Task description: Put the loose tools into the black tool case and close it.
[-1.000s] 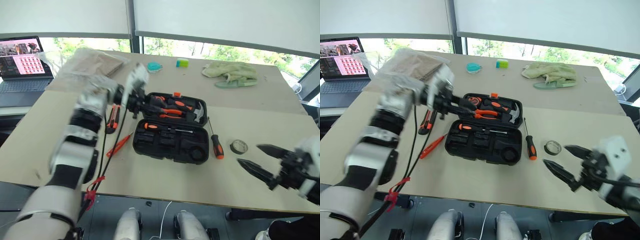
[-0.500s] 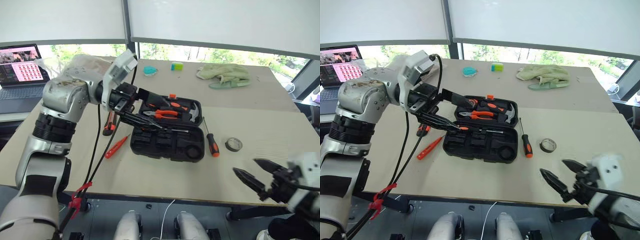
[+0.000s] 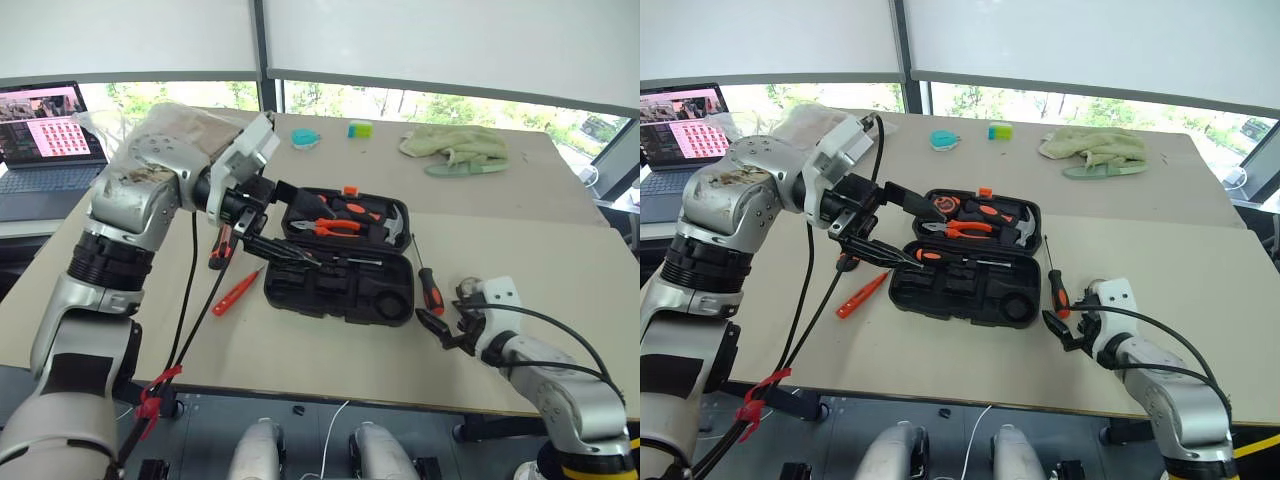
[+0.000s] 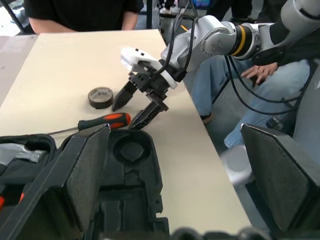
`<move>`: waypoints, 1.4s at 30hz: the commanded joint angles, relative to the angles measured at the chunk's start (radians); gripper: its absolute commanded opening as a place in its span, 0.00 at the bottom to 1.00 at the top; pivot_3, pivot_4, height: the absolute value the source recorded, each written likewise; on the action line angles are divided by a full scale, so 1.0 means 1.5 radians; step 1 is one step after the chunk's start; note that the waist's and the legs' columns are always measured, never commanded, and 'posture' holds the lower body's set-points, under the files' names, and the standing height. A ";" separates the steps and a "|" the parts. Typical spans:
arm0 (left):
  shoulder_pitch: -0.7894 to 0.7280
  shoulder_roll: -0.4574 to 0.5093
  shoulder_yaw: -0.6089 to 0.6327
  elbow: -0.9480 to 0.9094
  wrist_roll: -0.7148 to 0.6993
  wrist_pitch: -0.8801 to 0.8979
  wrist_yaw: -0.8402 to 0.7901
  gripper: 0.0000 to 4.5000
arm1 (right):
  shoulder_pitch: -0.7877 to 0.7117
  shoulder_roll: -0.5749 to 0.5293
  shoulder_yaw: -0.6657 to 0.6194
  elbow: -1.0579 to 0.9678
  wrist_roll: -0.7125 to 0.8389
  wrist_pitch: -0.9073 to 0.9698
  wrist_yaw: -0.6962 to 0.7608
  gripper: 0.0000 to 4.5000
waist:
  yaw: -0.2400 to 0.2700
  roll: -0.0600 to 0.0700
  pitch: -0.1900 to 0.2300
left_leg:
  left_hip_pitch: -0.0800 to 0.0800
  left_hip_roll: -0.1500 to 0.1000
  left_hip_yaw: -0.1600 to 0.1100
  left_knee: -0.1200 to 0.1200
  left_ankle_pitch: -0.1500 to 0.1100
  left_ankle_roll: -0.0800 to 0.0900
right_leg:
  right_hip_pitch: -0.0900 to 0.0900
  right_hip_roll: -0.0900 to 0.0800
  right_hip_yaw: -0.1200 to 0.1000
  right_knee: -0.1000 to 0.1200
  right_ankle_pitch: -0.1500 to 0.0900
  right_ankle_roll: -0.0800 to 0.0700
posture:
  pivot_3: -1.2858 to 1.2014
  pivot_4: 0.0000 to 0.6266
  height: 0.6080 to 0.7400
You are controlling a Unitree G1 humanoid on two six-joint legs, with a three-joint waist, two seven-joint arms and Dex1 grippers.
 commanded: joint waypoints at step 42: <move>0.179 0.057 0.086 -0.108 0.036 0.012 0.076 1.00 | -0.428 -0.132 0.243 0.483 -0.242 -0.606 0.590 0.23 | 0.001 0.002 0.001 | -0.004 0.000 0.001 0.000 0.000 0.000 | -0.006 0.000 0.001 0.001 0.000 0.000 | 0.52 0.24 1.00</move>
